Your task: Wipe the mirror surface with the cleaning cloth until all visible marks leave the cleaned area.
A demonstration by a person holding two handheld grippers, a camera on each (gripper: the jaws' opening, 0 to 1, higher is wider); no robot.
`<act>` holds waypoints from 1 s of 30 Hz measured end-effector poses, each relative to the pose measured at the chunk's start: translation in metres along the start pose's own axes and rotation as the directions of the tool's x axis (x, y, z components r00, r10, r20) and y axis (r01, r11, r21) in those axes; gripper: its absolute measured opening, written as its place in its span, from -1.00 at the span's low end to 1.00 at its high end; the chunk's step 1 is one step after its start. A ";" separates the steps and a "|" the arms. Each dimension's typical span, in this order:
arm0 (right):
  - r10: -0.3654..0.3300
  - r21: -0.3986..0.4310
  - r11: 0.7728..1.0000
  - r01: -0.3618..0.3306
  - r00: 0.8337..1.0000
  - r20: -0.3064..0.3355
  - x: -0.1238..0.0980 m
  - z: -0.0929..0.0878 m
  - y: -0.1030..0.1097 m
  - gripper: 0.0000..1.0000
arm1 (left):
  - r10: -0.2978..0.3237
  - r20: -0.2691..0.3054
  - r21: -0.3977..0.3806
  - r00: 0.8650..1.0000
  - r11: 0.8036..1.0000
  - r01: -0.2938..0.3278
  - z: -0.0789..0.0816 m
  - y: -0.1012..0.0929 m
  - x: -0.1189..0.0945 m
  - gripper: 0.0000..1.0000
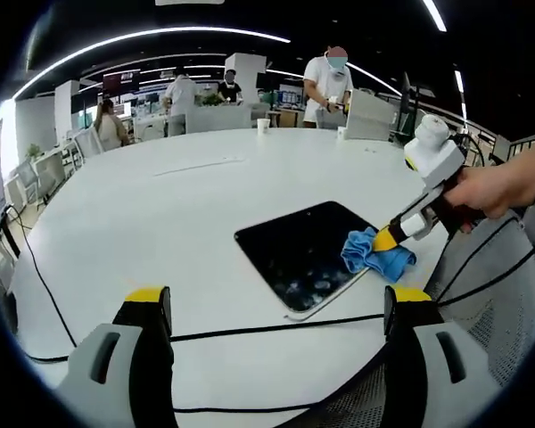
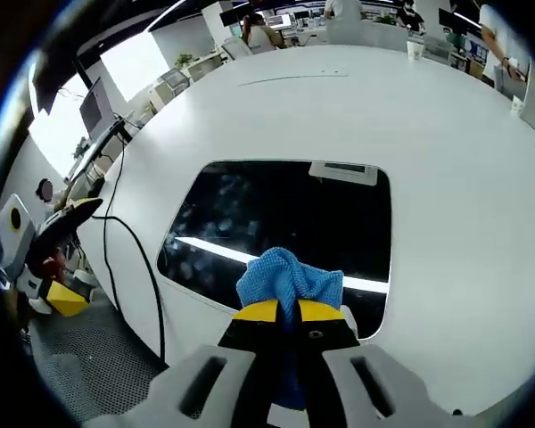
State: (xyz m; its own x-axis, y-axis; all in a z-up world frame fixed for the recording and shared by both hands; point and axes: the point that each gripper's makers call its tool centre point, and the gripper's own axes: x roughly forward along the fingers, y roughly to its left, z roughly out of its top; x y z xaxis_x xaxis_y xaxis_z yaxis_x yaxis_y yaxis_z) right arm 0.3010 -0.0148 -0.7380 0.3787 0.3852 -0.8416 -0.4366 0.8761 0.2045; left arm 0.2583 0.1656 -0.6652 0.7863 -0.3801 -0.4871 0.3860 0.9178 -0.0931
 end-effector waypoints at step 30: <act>0.003 0.027 1.000 -0.003 1.000 -0.021 -0.009 -0.006 -0.021 -0.99 | -0.007 0.008 -0.028 1.000 1.000 0.007 0.001 0.001 -0.002 0.98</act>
State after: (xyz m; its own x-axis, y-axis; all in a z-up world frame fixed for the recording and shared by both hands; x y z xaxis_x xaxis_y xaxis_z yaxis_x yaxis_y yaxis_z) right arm 0.3021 -0.0380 -0.7379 0.3602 0.3820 -0.8511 -0.4153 0.8826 0.2204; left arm 0.2576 0.1667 -0.6637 0.7874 -0.3872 -0.4796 0.3777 0.9180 -0.1210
